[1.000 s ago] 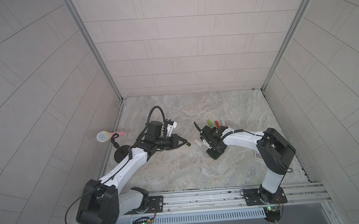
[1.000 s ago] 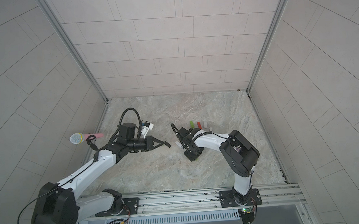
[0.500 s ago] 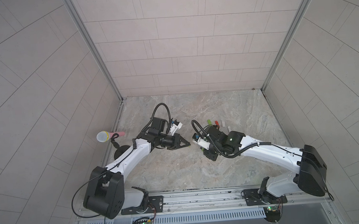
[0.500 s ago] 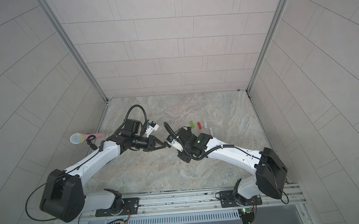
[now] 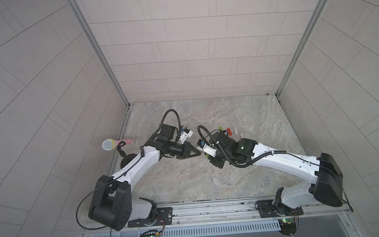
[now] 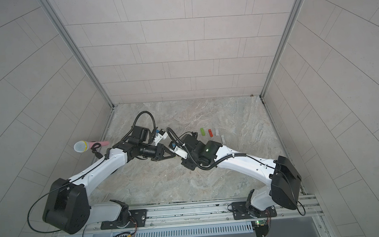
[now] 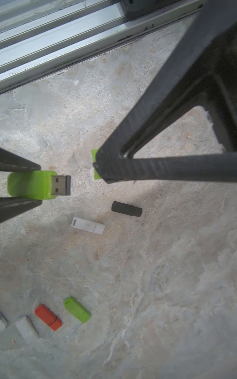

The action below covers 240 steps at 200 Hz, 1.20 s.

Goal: Close the usb drive cover
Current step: Close the cover of the USB drive.

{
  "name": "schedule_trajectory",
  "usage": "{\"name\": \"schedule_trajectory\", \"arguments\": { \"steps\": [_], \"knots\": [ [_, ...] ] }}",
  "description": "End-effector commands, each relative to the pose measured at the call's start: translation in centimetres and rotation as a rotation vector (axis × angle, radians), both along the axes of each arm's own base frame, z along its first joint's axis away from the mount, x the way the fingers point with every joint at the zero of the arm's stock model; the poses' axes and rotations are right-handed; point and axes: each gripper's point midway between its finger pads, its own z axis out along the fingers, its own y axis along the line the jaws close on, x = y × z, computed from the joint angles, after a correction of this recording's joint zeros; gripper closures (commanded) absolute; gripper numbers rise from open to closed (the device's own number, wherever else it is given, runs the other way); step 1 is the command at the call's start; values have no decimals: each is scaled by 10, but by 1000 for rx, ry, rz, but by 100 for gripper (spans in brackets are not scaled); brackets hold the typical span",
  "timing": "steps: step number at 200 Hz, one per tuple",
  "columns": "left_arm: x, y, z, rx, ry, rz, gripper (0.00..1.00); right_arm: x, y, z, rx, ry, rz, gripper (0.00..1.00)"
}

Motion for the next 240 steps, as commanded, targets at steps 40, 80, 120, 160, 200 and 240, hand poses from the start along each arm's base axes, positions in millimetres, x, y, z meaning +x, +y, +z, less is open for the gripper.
{"name": "schedule_trajectory", "arguments": {
  "steps": [40, 80, 120, 160, 200, 240],
  "knots": [
    [3, -3, 12, -22, -57, -3, 94, 2, 15, -4, -24, -11, 22, 87],
    [3, -4, 10, -27, -56, 3, 94, 4, 22, 2, -6, -26, 26, 87],
    [2, -3, 7, -22, -51, 2, 94, 7, 29, 15, 33, -70, 28, 87],
    [1, -3, 6, -23, -45, -1, 94, 13, 29, 25, 36, -119, 31, 88],
    [1, -4, 6, -22, -49, -2, 94, 9, 32, 27, 41, -106, 55, 88],
    [1, -4, 4, -18, -49, -8, 93, 7, 34, 30, 52, -98, 58, 90]
  ]
}}
